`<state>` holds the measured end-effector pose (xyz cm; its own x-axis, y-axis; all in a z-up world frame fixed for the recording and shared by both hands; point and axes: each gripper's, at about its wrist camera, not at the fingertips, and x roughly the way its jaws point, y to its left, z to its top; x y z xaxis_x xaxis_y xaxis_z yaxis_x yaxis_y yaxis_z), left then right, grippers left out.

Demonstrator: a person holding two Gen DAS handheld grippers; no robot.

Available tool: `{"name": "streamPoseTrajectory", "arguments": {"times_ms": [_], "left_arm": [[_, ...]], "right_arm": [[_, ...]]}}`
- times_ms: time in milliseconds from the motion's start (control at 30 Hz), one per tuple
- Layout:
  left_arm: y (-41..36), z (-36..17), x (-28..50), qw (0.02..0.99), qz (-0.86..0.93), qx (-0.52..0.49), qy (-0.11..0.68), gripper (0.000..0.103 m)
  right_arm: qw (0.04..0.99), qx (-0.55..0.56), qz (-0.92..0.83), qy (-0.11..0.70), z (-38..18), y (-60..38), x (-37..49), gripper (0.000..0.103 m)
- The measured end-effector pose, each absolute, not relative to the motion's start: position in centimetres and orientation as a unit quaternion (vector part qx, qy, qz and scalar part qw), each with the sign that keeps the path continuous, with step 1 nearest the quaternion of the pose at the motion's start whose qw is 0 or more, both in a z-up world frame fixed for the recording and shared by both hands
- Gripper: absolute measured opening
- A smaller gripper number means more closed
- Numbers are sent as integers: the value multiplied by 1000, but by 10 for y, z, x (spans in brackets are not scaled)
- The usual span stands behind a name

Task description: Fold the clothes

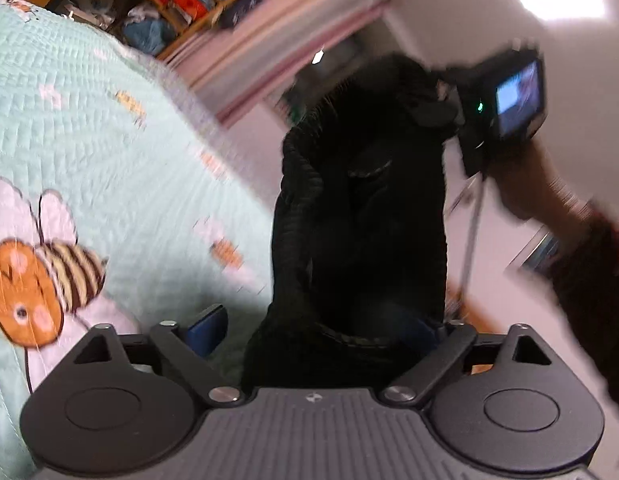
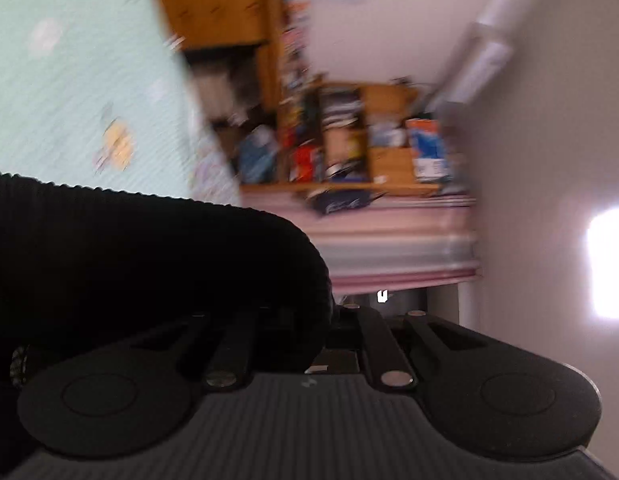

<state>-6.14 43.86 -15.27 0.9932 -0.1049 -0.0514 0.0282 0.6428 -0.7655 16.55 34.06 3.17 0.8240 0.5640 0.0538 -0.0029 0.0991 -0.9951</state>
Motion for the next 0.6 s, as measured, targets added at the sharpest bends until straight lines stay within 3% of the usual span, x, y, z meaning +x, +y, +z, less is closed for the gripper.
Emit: {"name": "streamPoseTrajectory", "arguments": {"times_ms": [33,67,100,133,233,300,400,600], "left_arm": [[443,-150,-69,904,-29,-426,27,93],[446,-148,-75,904,-10,-428,12,94],[446,-145,-81,906,31,-422,3,95],[447,-142,-87,907,72,-415,-6,96],[447,-140,-96,906,152,-395,-7,96],[447,-141,-94,905,169,-391,6,96],[447,-144,-86,903,183,-388,39,96],[451,-155,-72,890,189,-400,106,96]], "right_arm": [[726,-617,211,-217,39,347,169,25],[741,-603,222,-195,39,365,178,53],[755,-588,233,-172,38,382,188,88],[768,-573,244,-149,38,400,197,97],[742,-588,320,46,11,453,227,91],[731,-582,344,90,-10,464,220,84],[765,-533,358,49,-21,438,195,84],[868,-322,360,119,8,312,196,84]]}}
